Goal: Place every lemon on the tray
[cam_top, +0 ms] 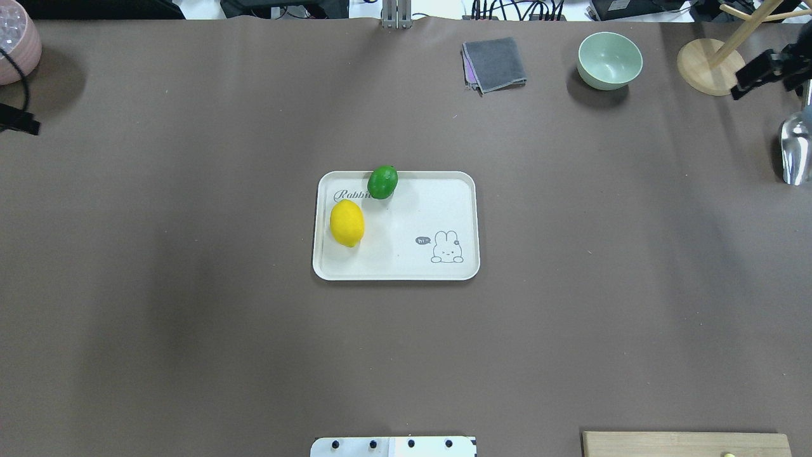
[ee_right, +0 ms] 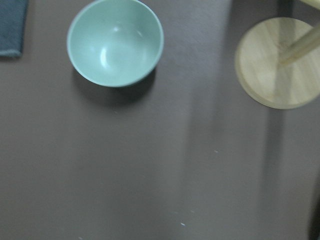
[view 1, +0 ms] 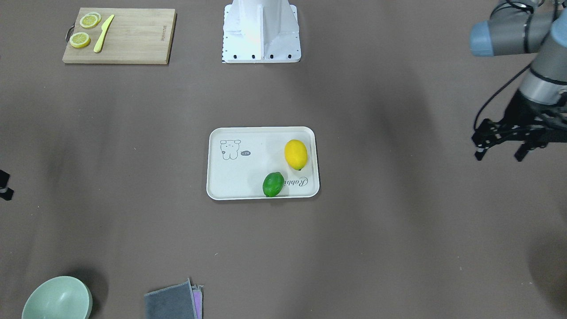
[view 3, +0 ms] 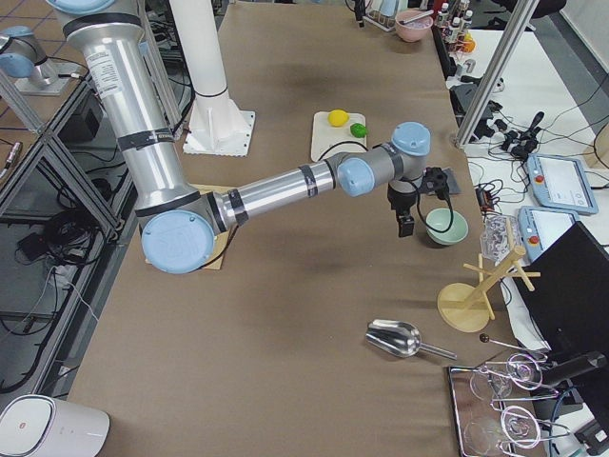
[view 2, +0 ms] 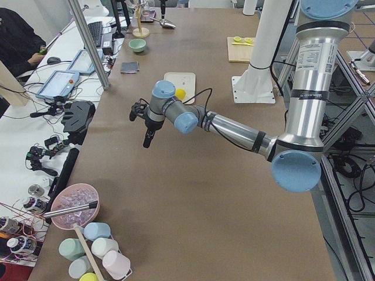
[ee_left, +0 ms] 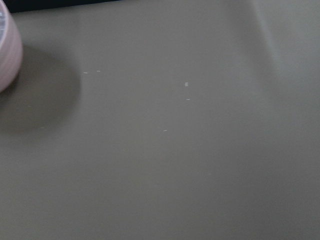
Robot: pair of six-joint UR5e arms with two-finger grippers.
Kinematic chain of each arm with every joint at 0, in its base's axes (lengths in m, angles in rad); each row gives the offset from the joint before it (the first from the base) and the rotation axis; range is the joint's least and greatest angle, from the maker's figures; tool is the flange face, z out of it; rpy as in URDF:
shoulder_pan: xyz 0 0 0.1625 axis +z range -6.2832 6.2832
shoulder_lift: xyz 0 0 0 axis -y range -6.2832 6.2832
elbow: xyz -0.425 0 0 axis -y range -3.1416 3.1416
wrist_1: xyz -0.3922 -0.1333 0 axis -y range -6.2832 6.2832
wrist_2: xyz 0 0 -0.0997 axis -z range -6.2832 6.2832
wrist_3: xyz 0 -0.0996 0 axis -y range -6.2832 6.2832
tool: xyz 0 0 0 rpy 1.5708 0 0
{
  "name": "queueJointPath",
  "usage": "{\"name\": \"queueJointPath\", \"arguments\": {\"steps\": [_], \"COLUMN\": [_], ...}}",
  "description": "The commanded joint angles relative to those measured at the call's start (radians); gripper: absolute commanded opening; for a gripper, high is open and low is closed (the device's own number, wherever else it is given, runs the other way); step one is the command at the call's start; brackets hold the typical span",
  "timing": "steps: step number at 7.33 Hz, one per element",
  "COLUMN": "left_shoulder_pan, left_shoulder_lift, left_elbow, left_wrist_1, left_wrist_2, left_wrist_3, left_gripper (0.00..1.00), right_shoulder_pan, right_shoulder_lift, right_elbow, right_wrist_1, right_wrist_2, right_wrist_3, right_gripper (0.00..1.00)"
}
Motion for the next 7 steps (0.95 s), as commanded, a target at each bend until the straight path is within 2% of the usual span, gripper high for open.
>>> {"name": "queueJointPath", "arguments": {"steps": [1,2,4,7], "left_shoulder_pan": [-0.237,-0.289,-0.325,-0.354], "left_shoulder_lift": [0.072,0.111,0.168,0.211], "left_elbow": [0.000,0.008,0.037,0.054], "left_wrist_1": [0.116,0.129,0.129,0.127], "left_wrist_2": [-0.208,-0.237,-0.233,-0.233], "left_wrist_3": [0.234,0.284,0.291,0.291], "left_gripper": [0.98,0.98,0.98,0.98], "right_shoulder_pan": [0.130,0.175,0.232,0.253], "right_shoulder_lift": [-0.117,-0.175,-0.297,-0.322], "right_elbow": [0.000,-0.005,0.020,0.043], "right_wrist_1": [-0.085,-0.084,-0.073,-0.078], "right_wrist_2": [0.002,0.017,0.086,0.089], "right_wrist_3": [-0.332,-0.406,-0.416,-0.415], "right_gripper": [1.00,1.00,1.00,1.00]}}
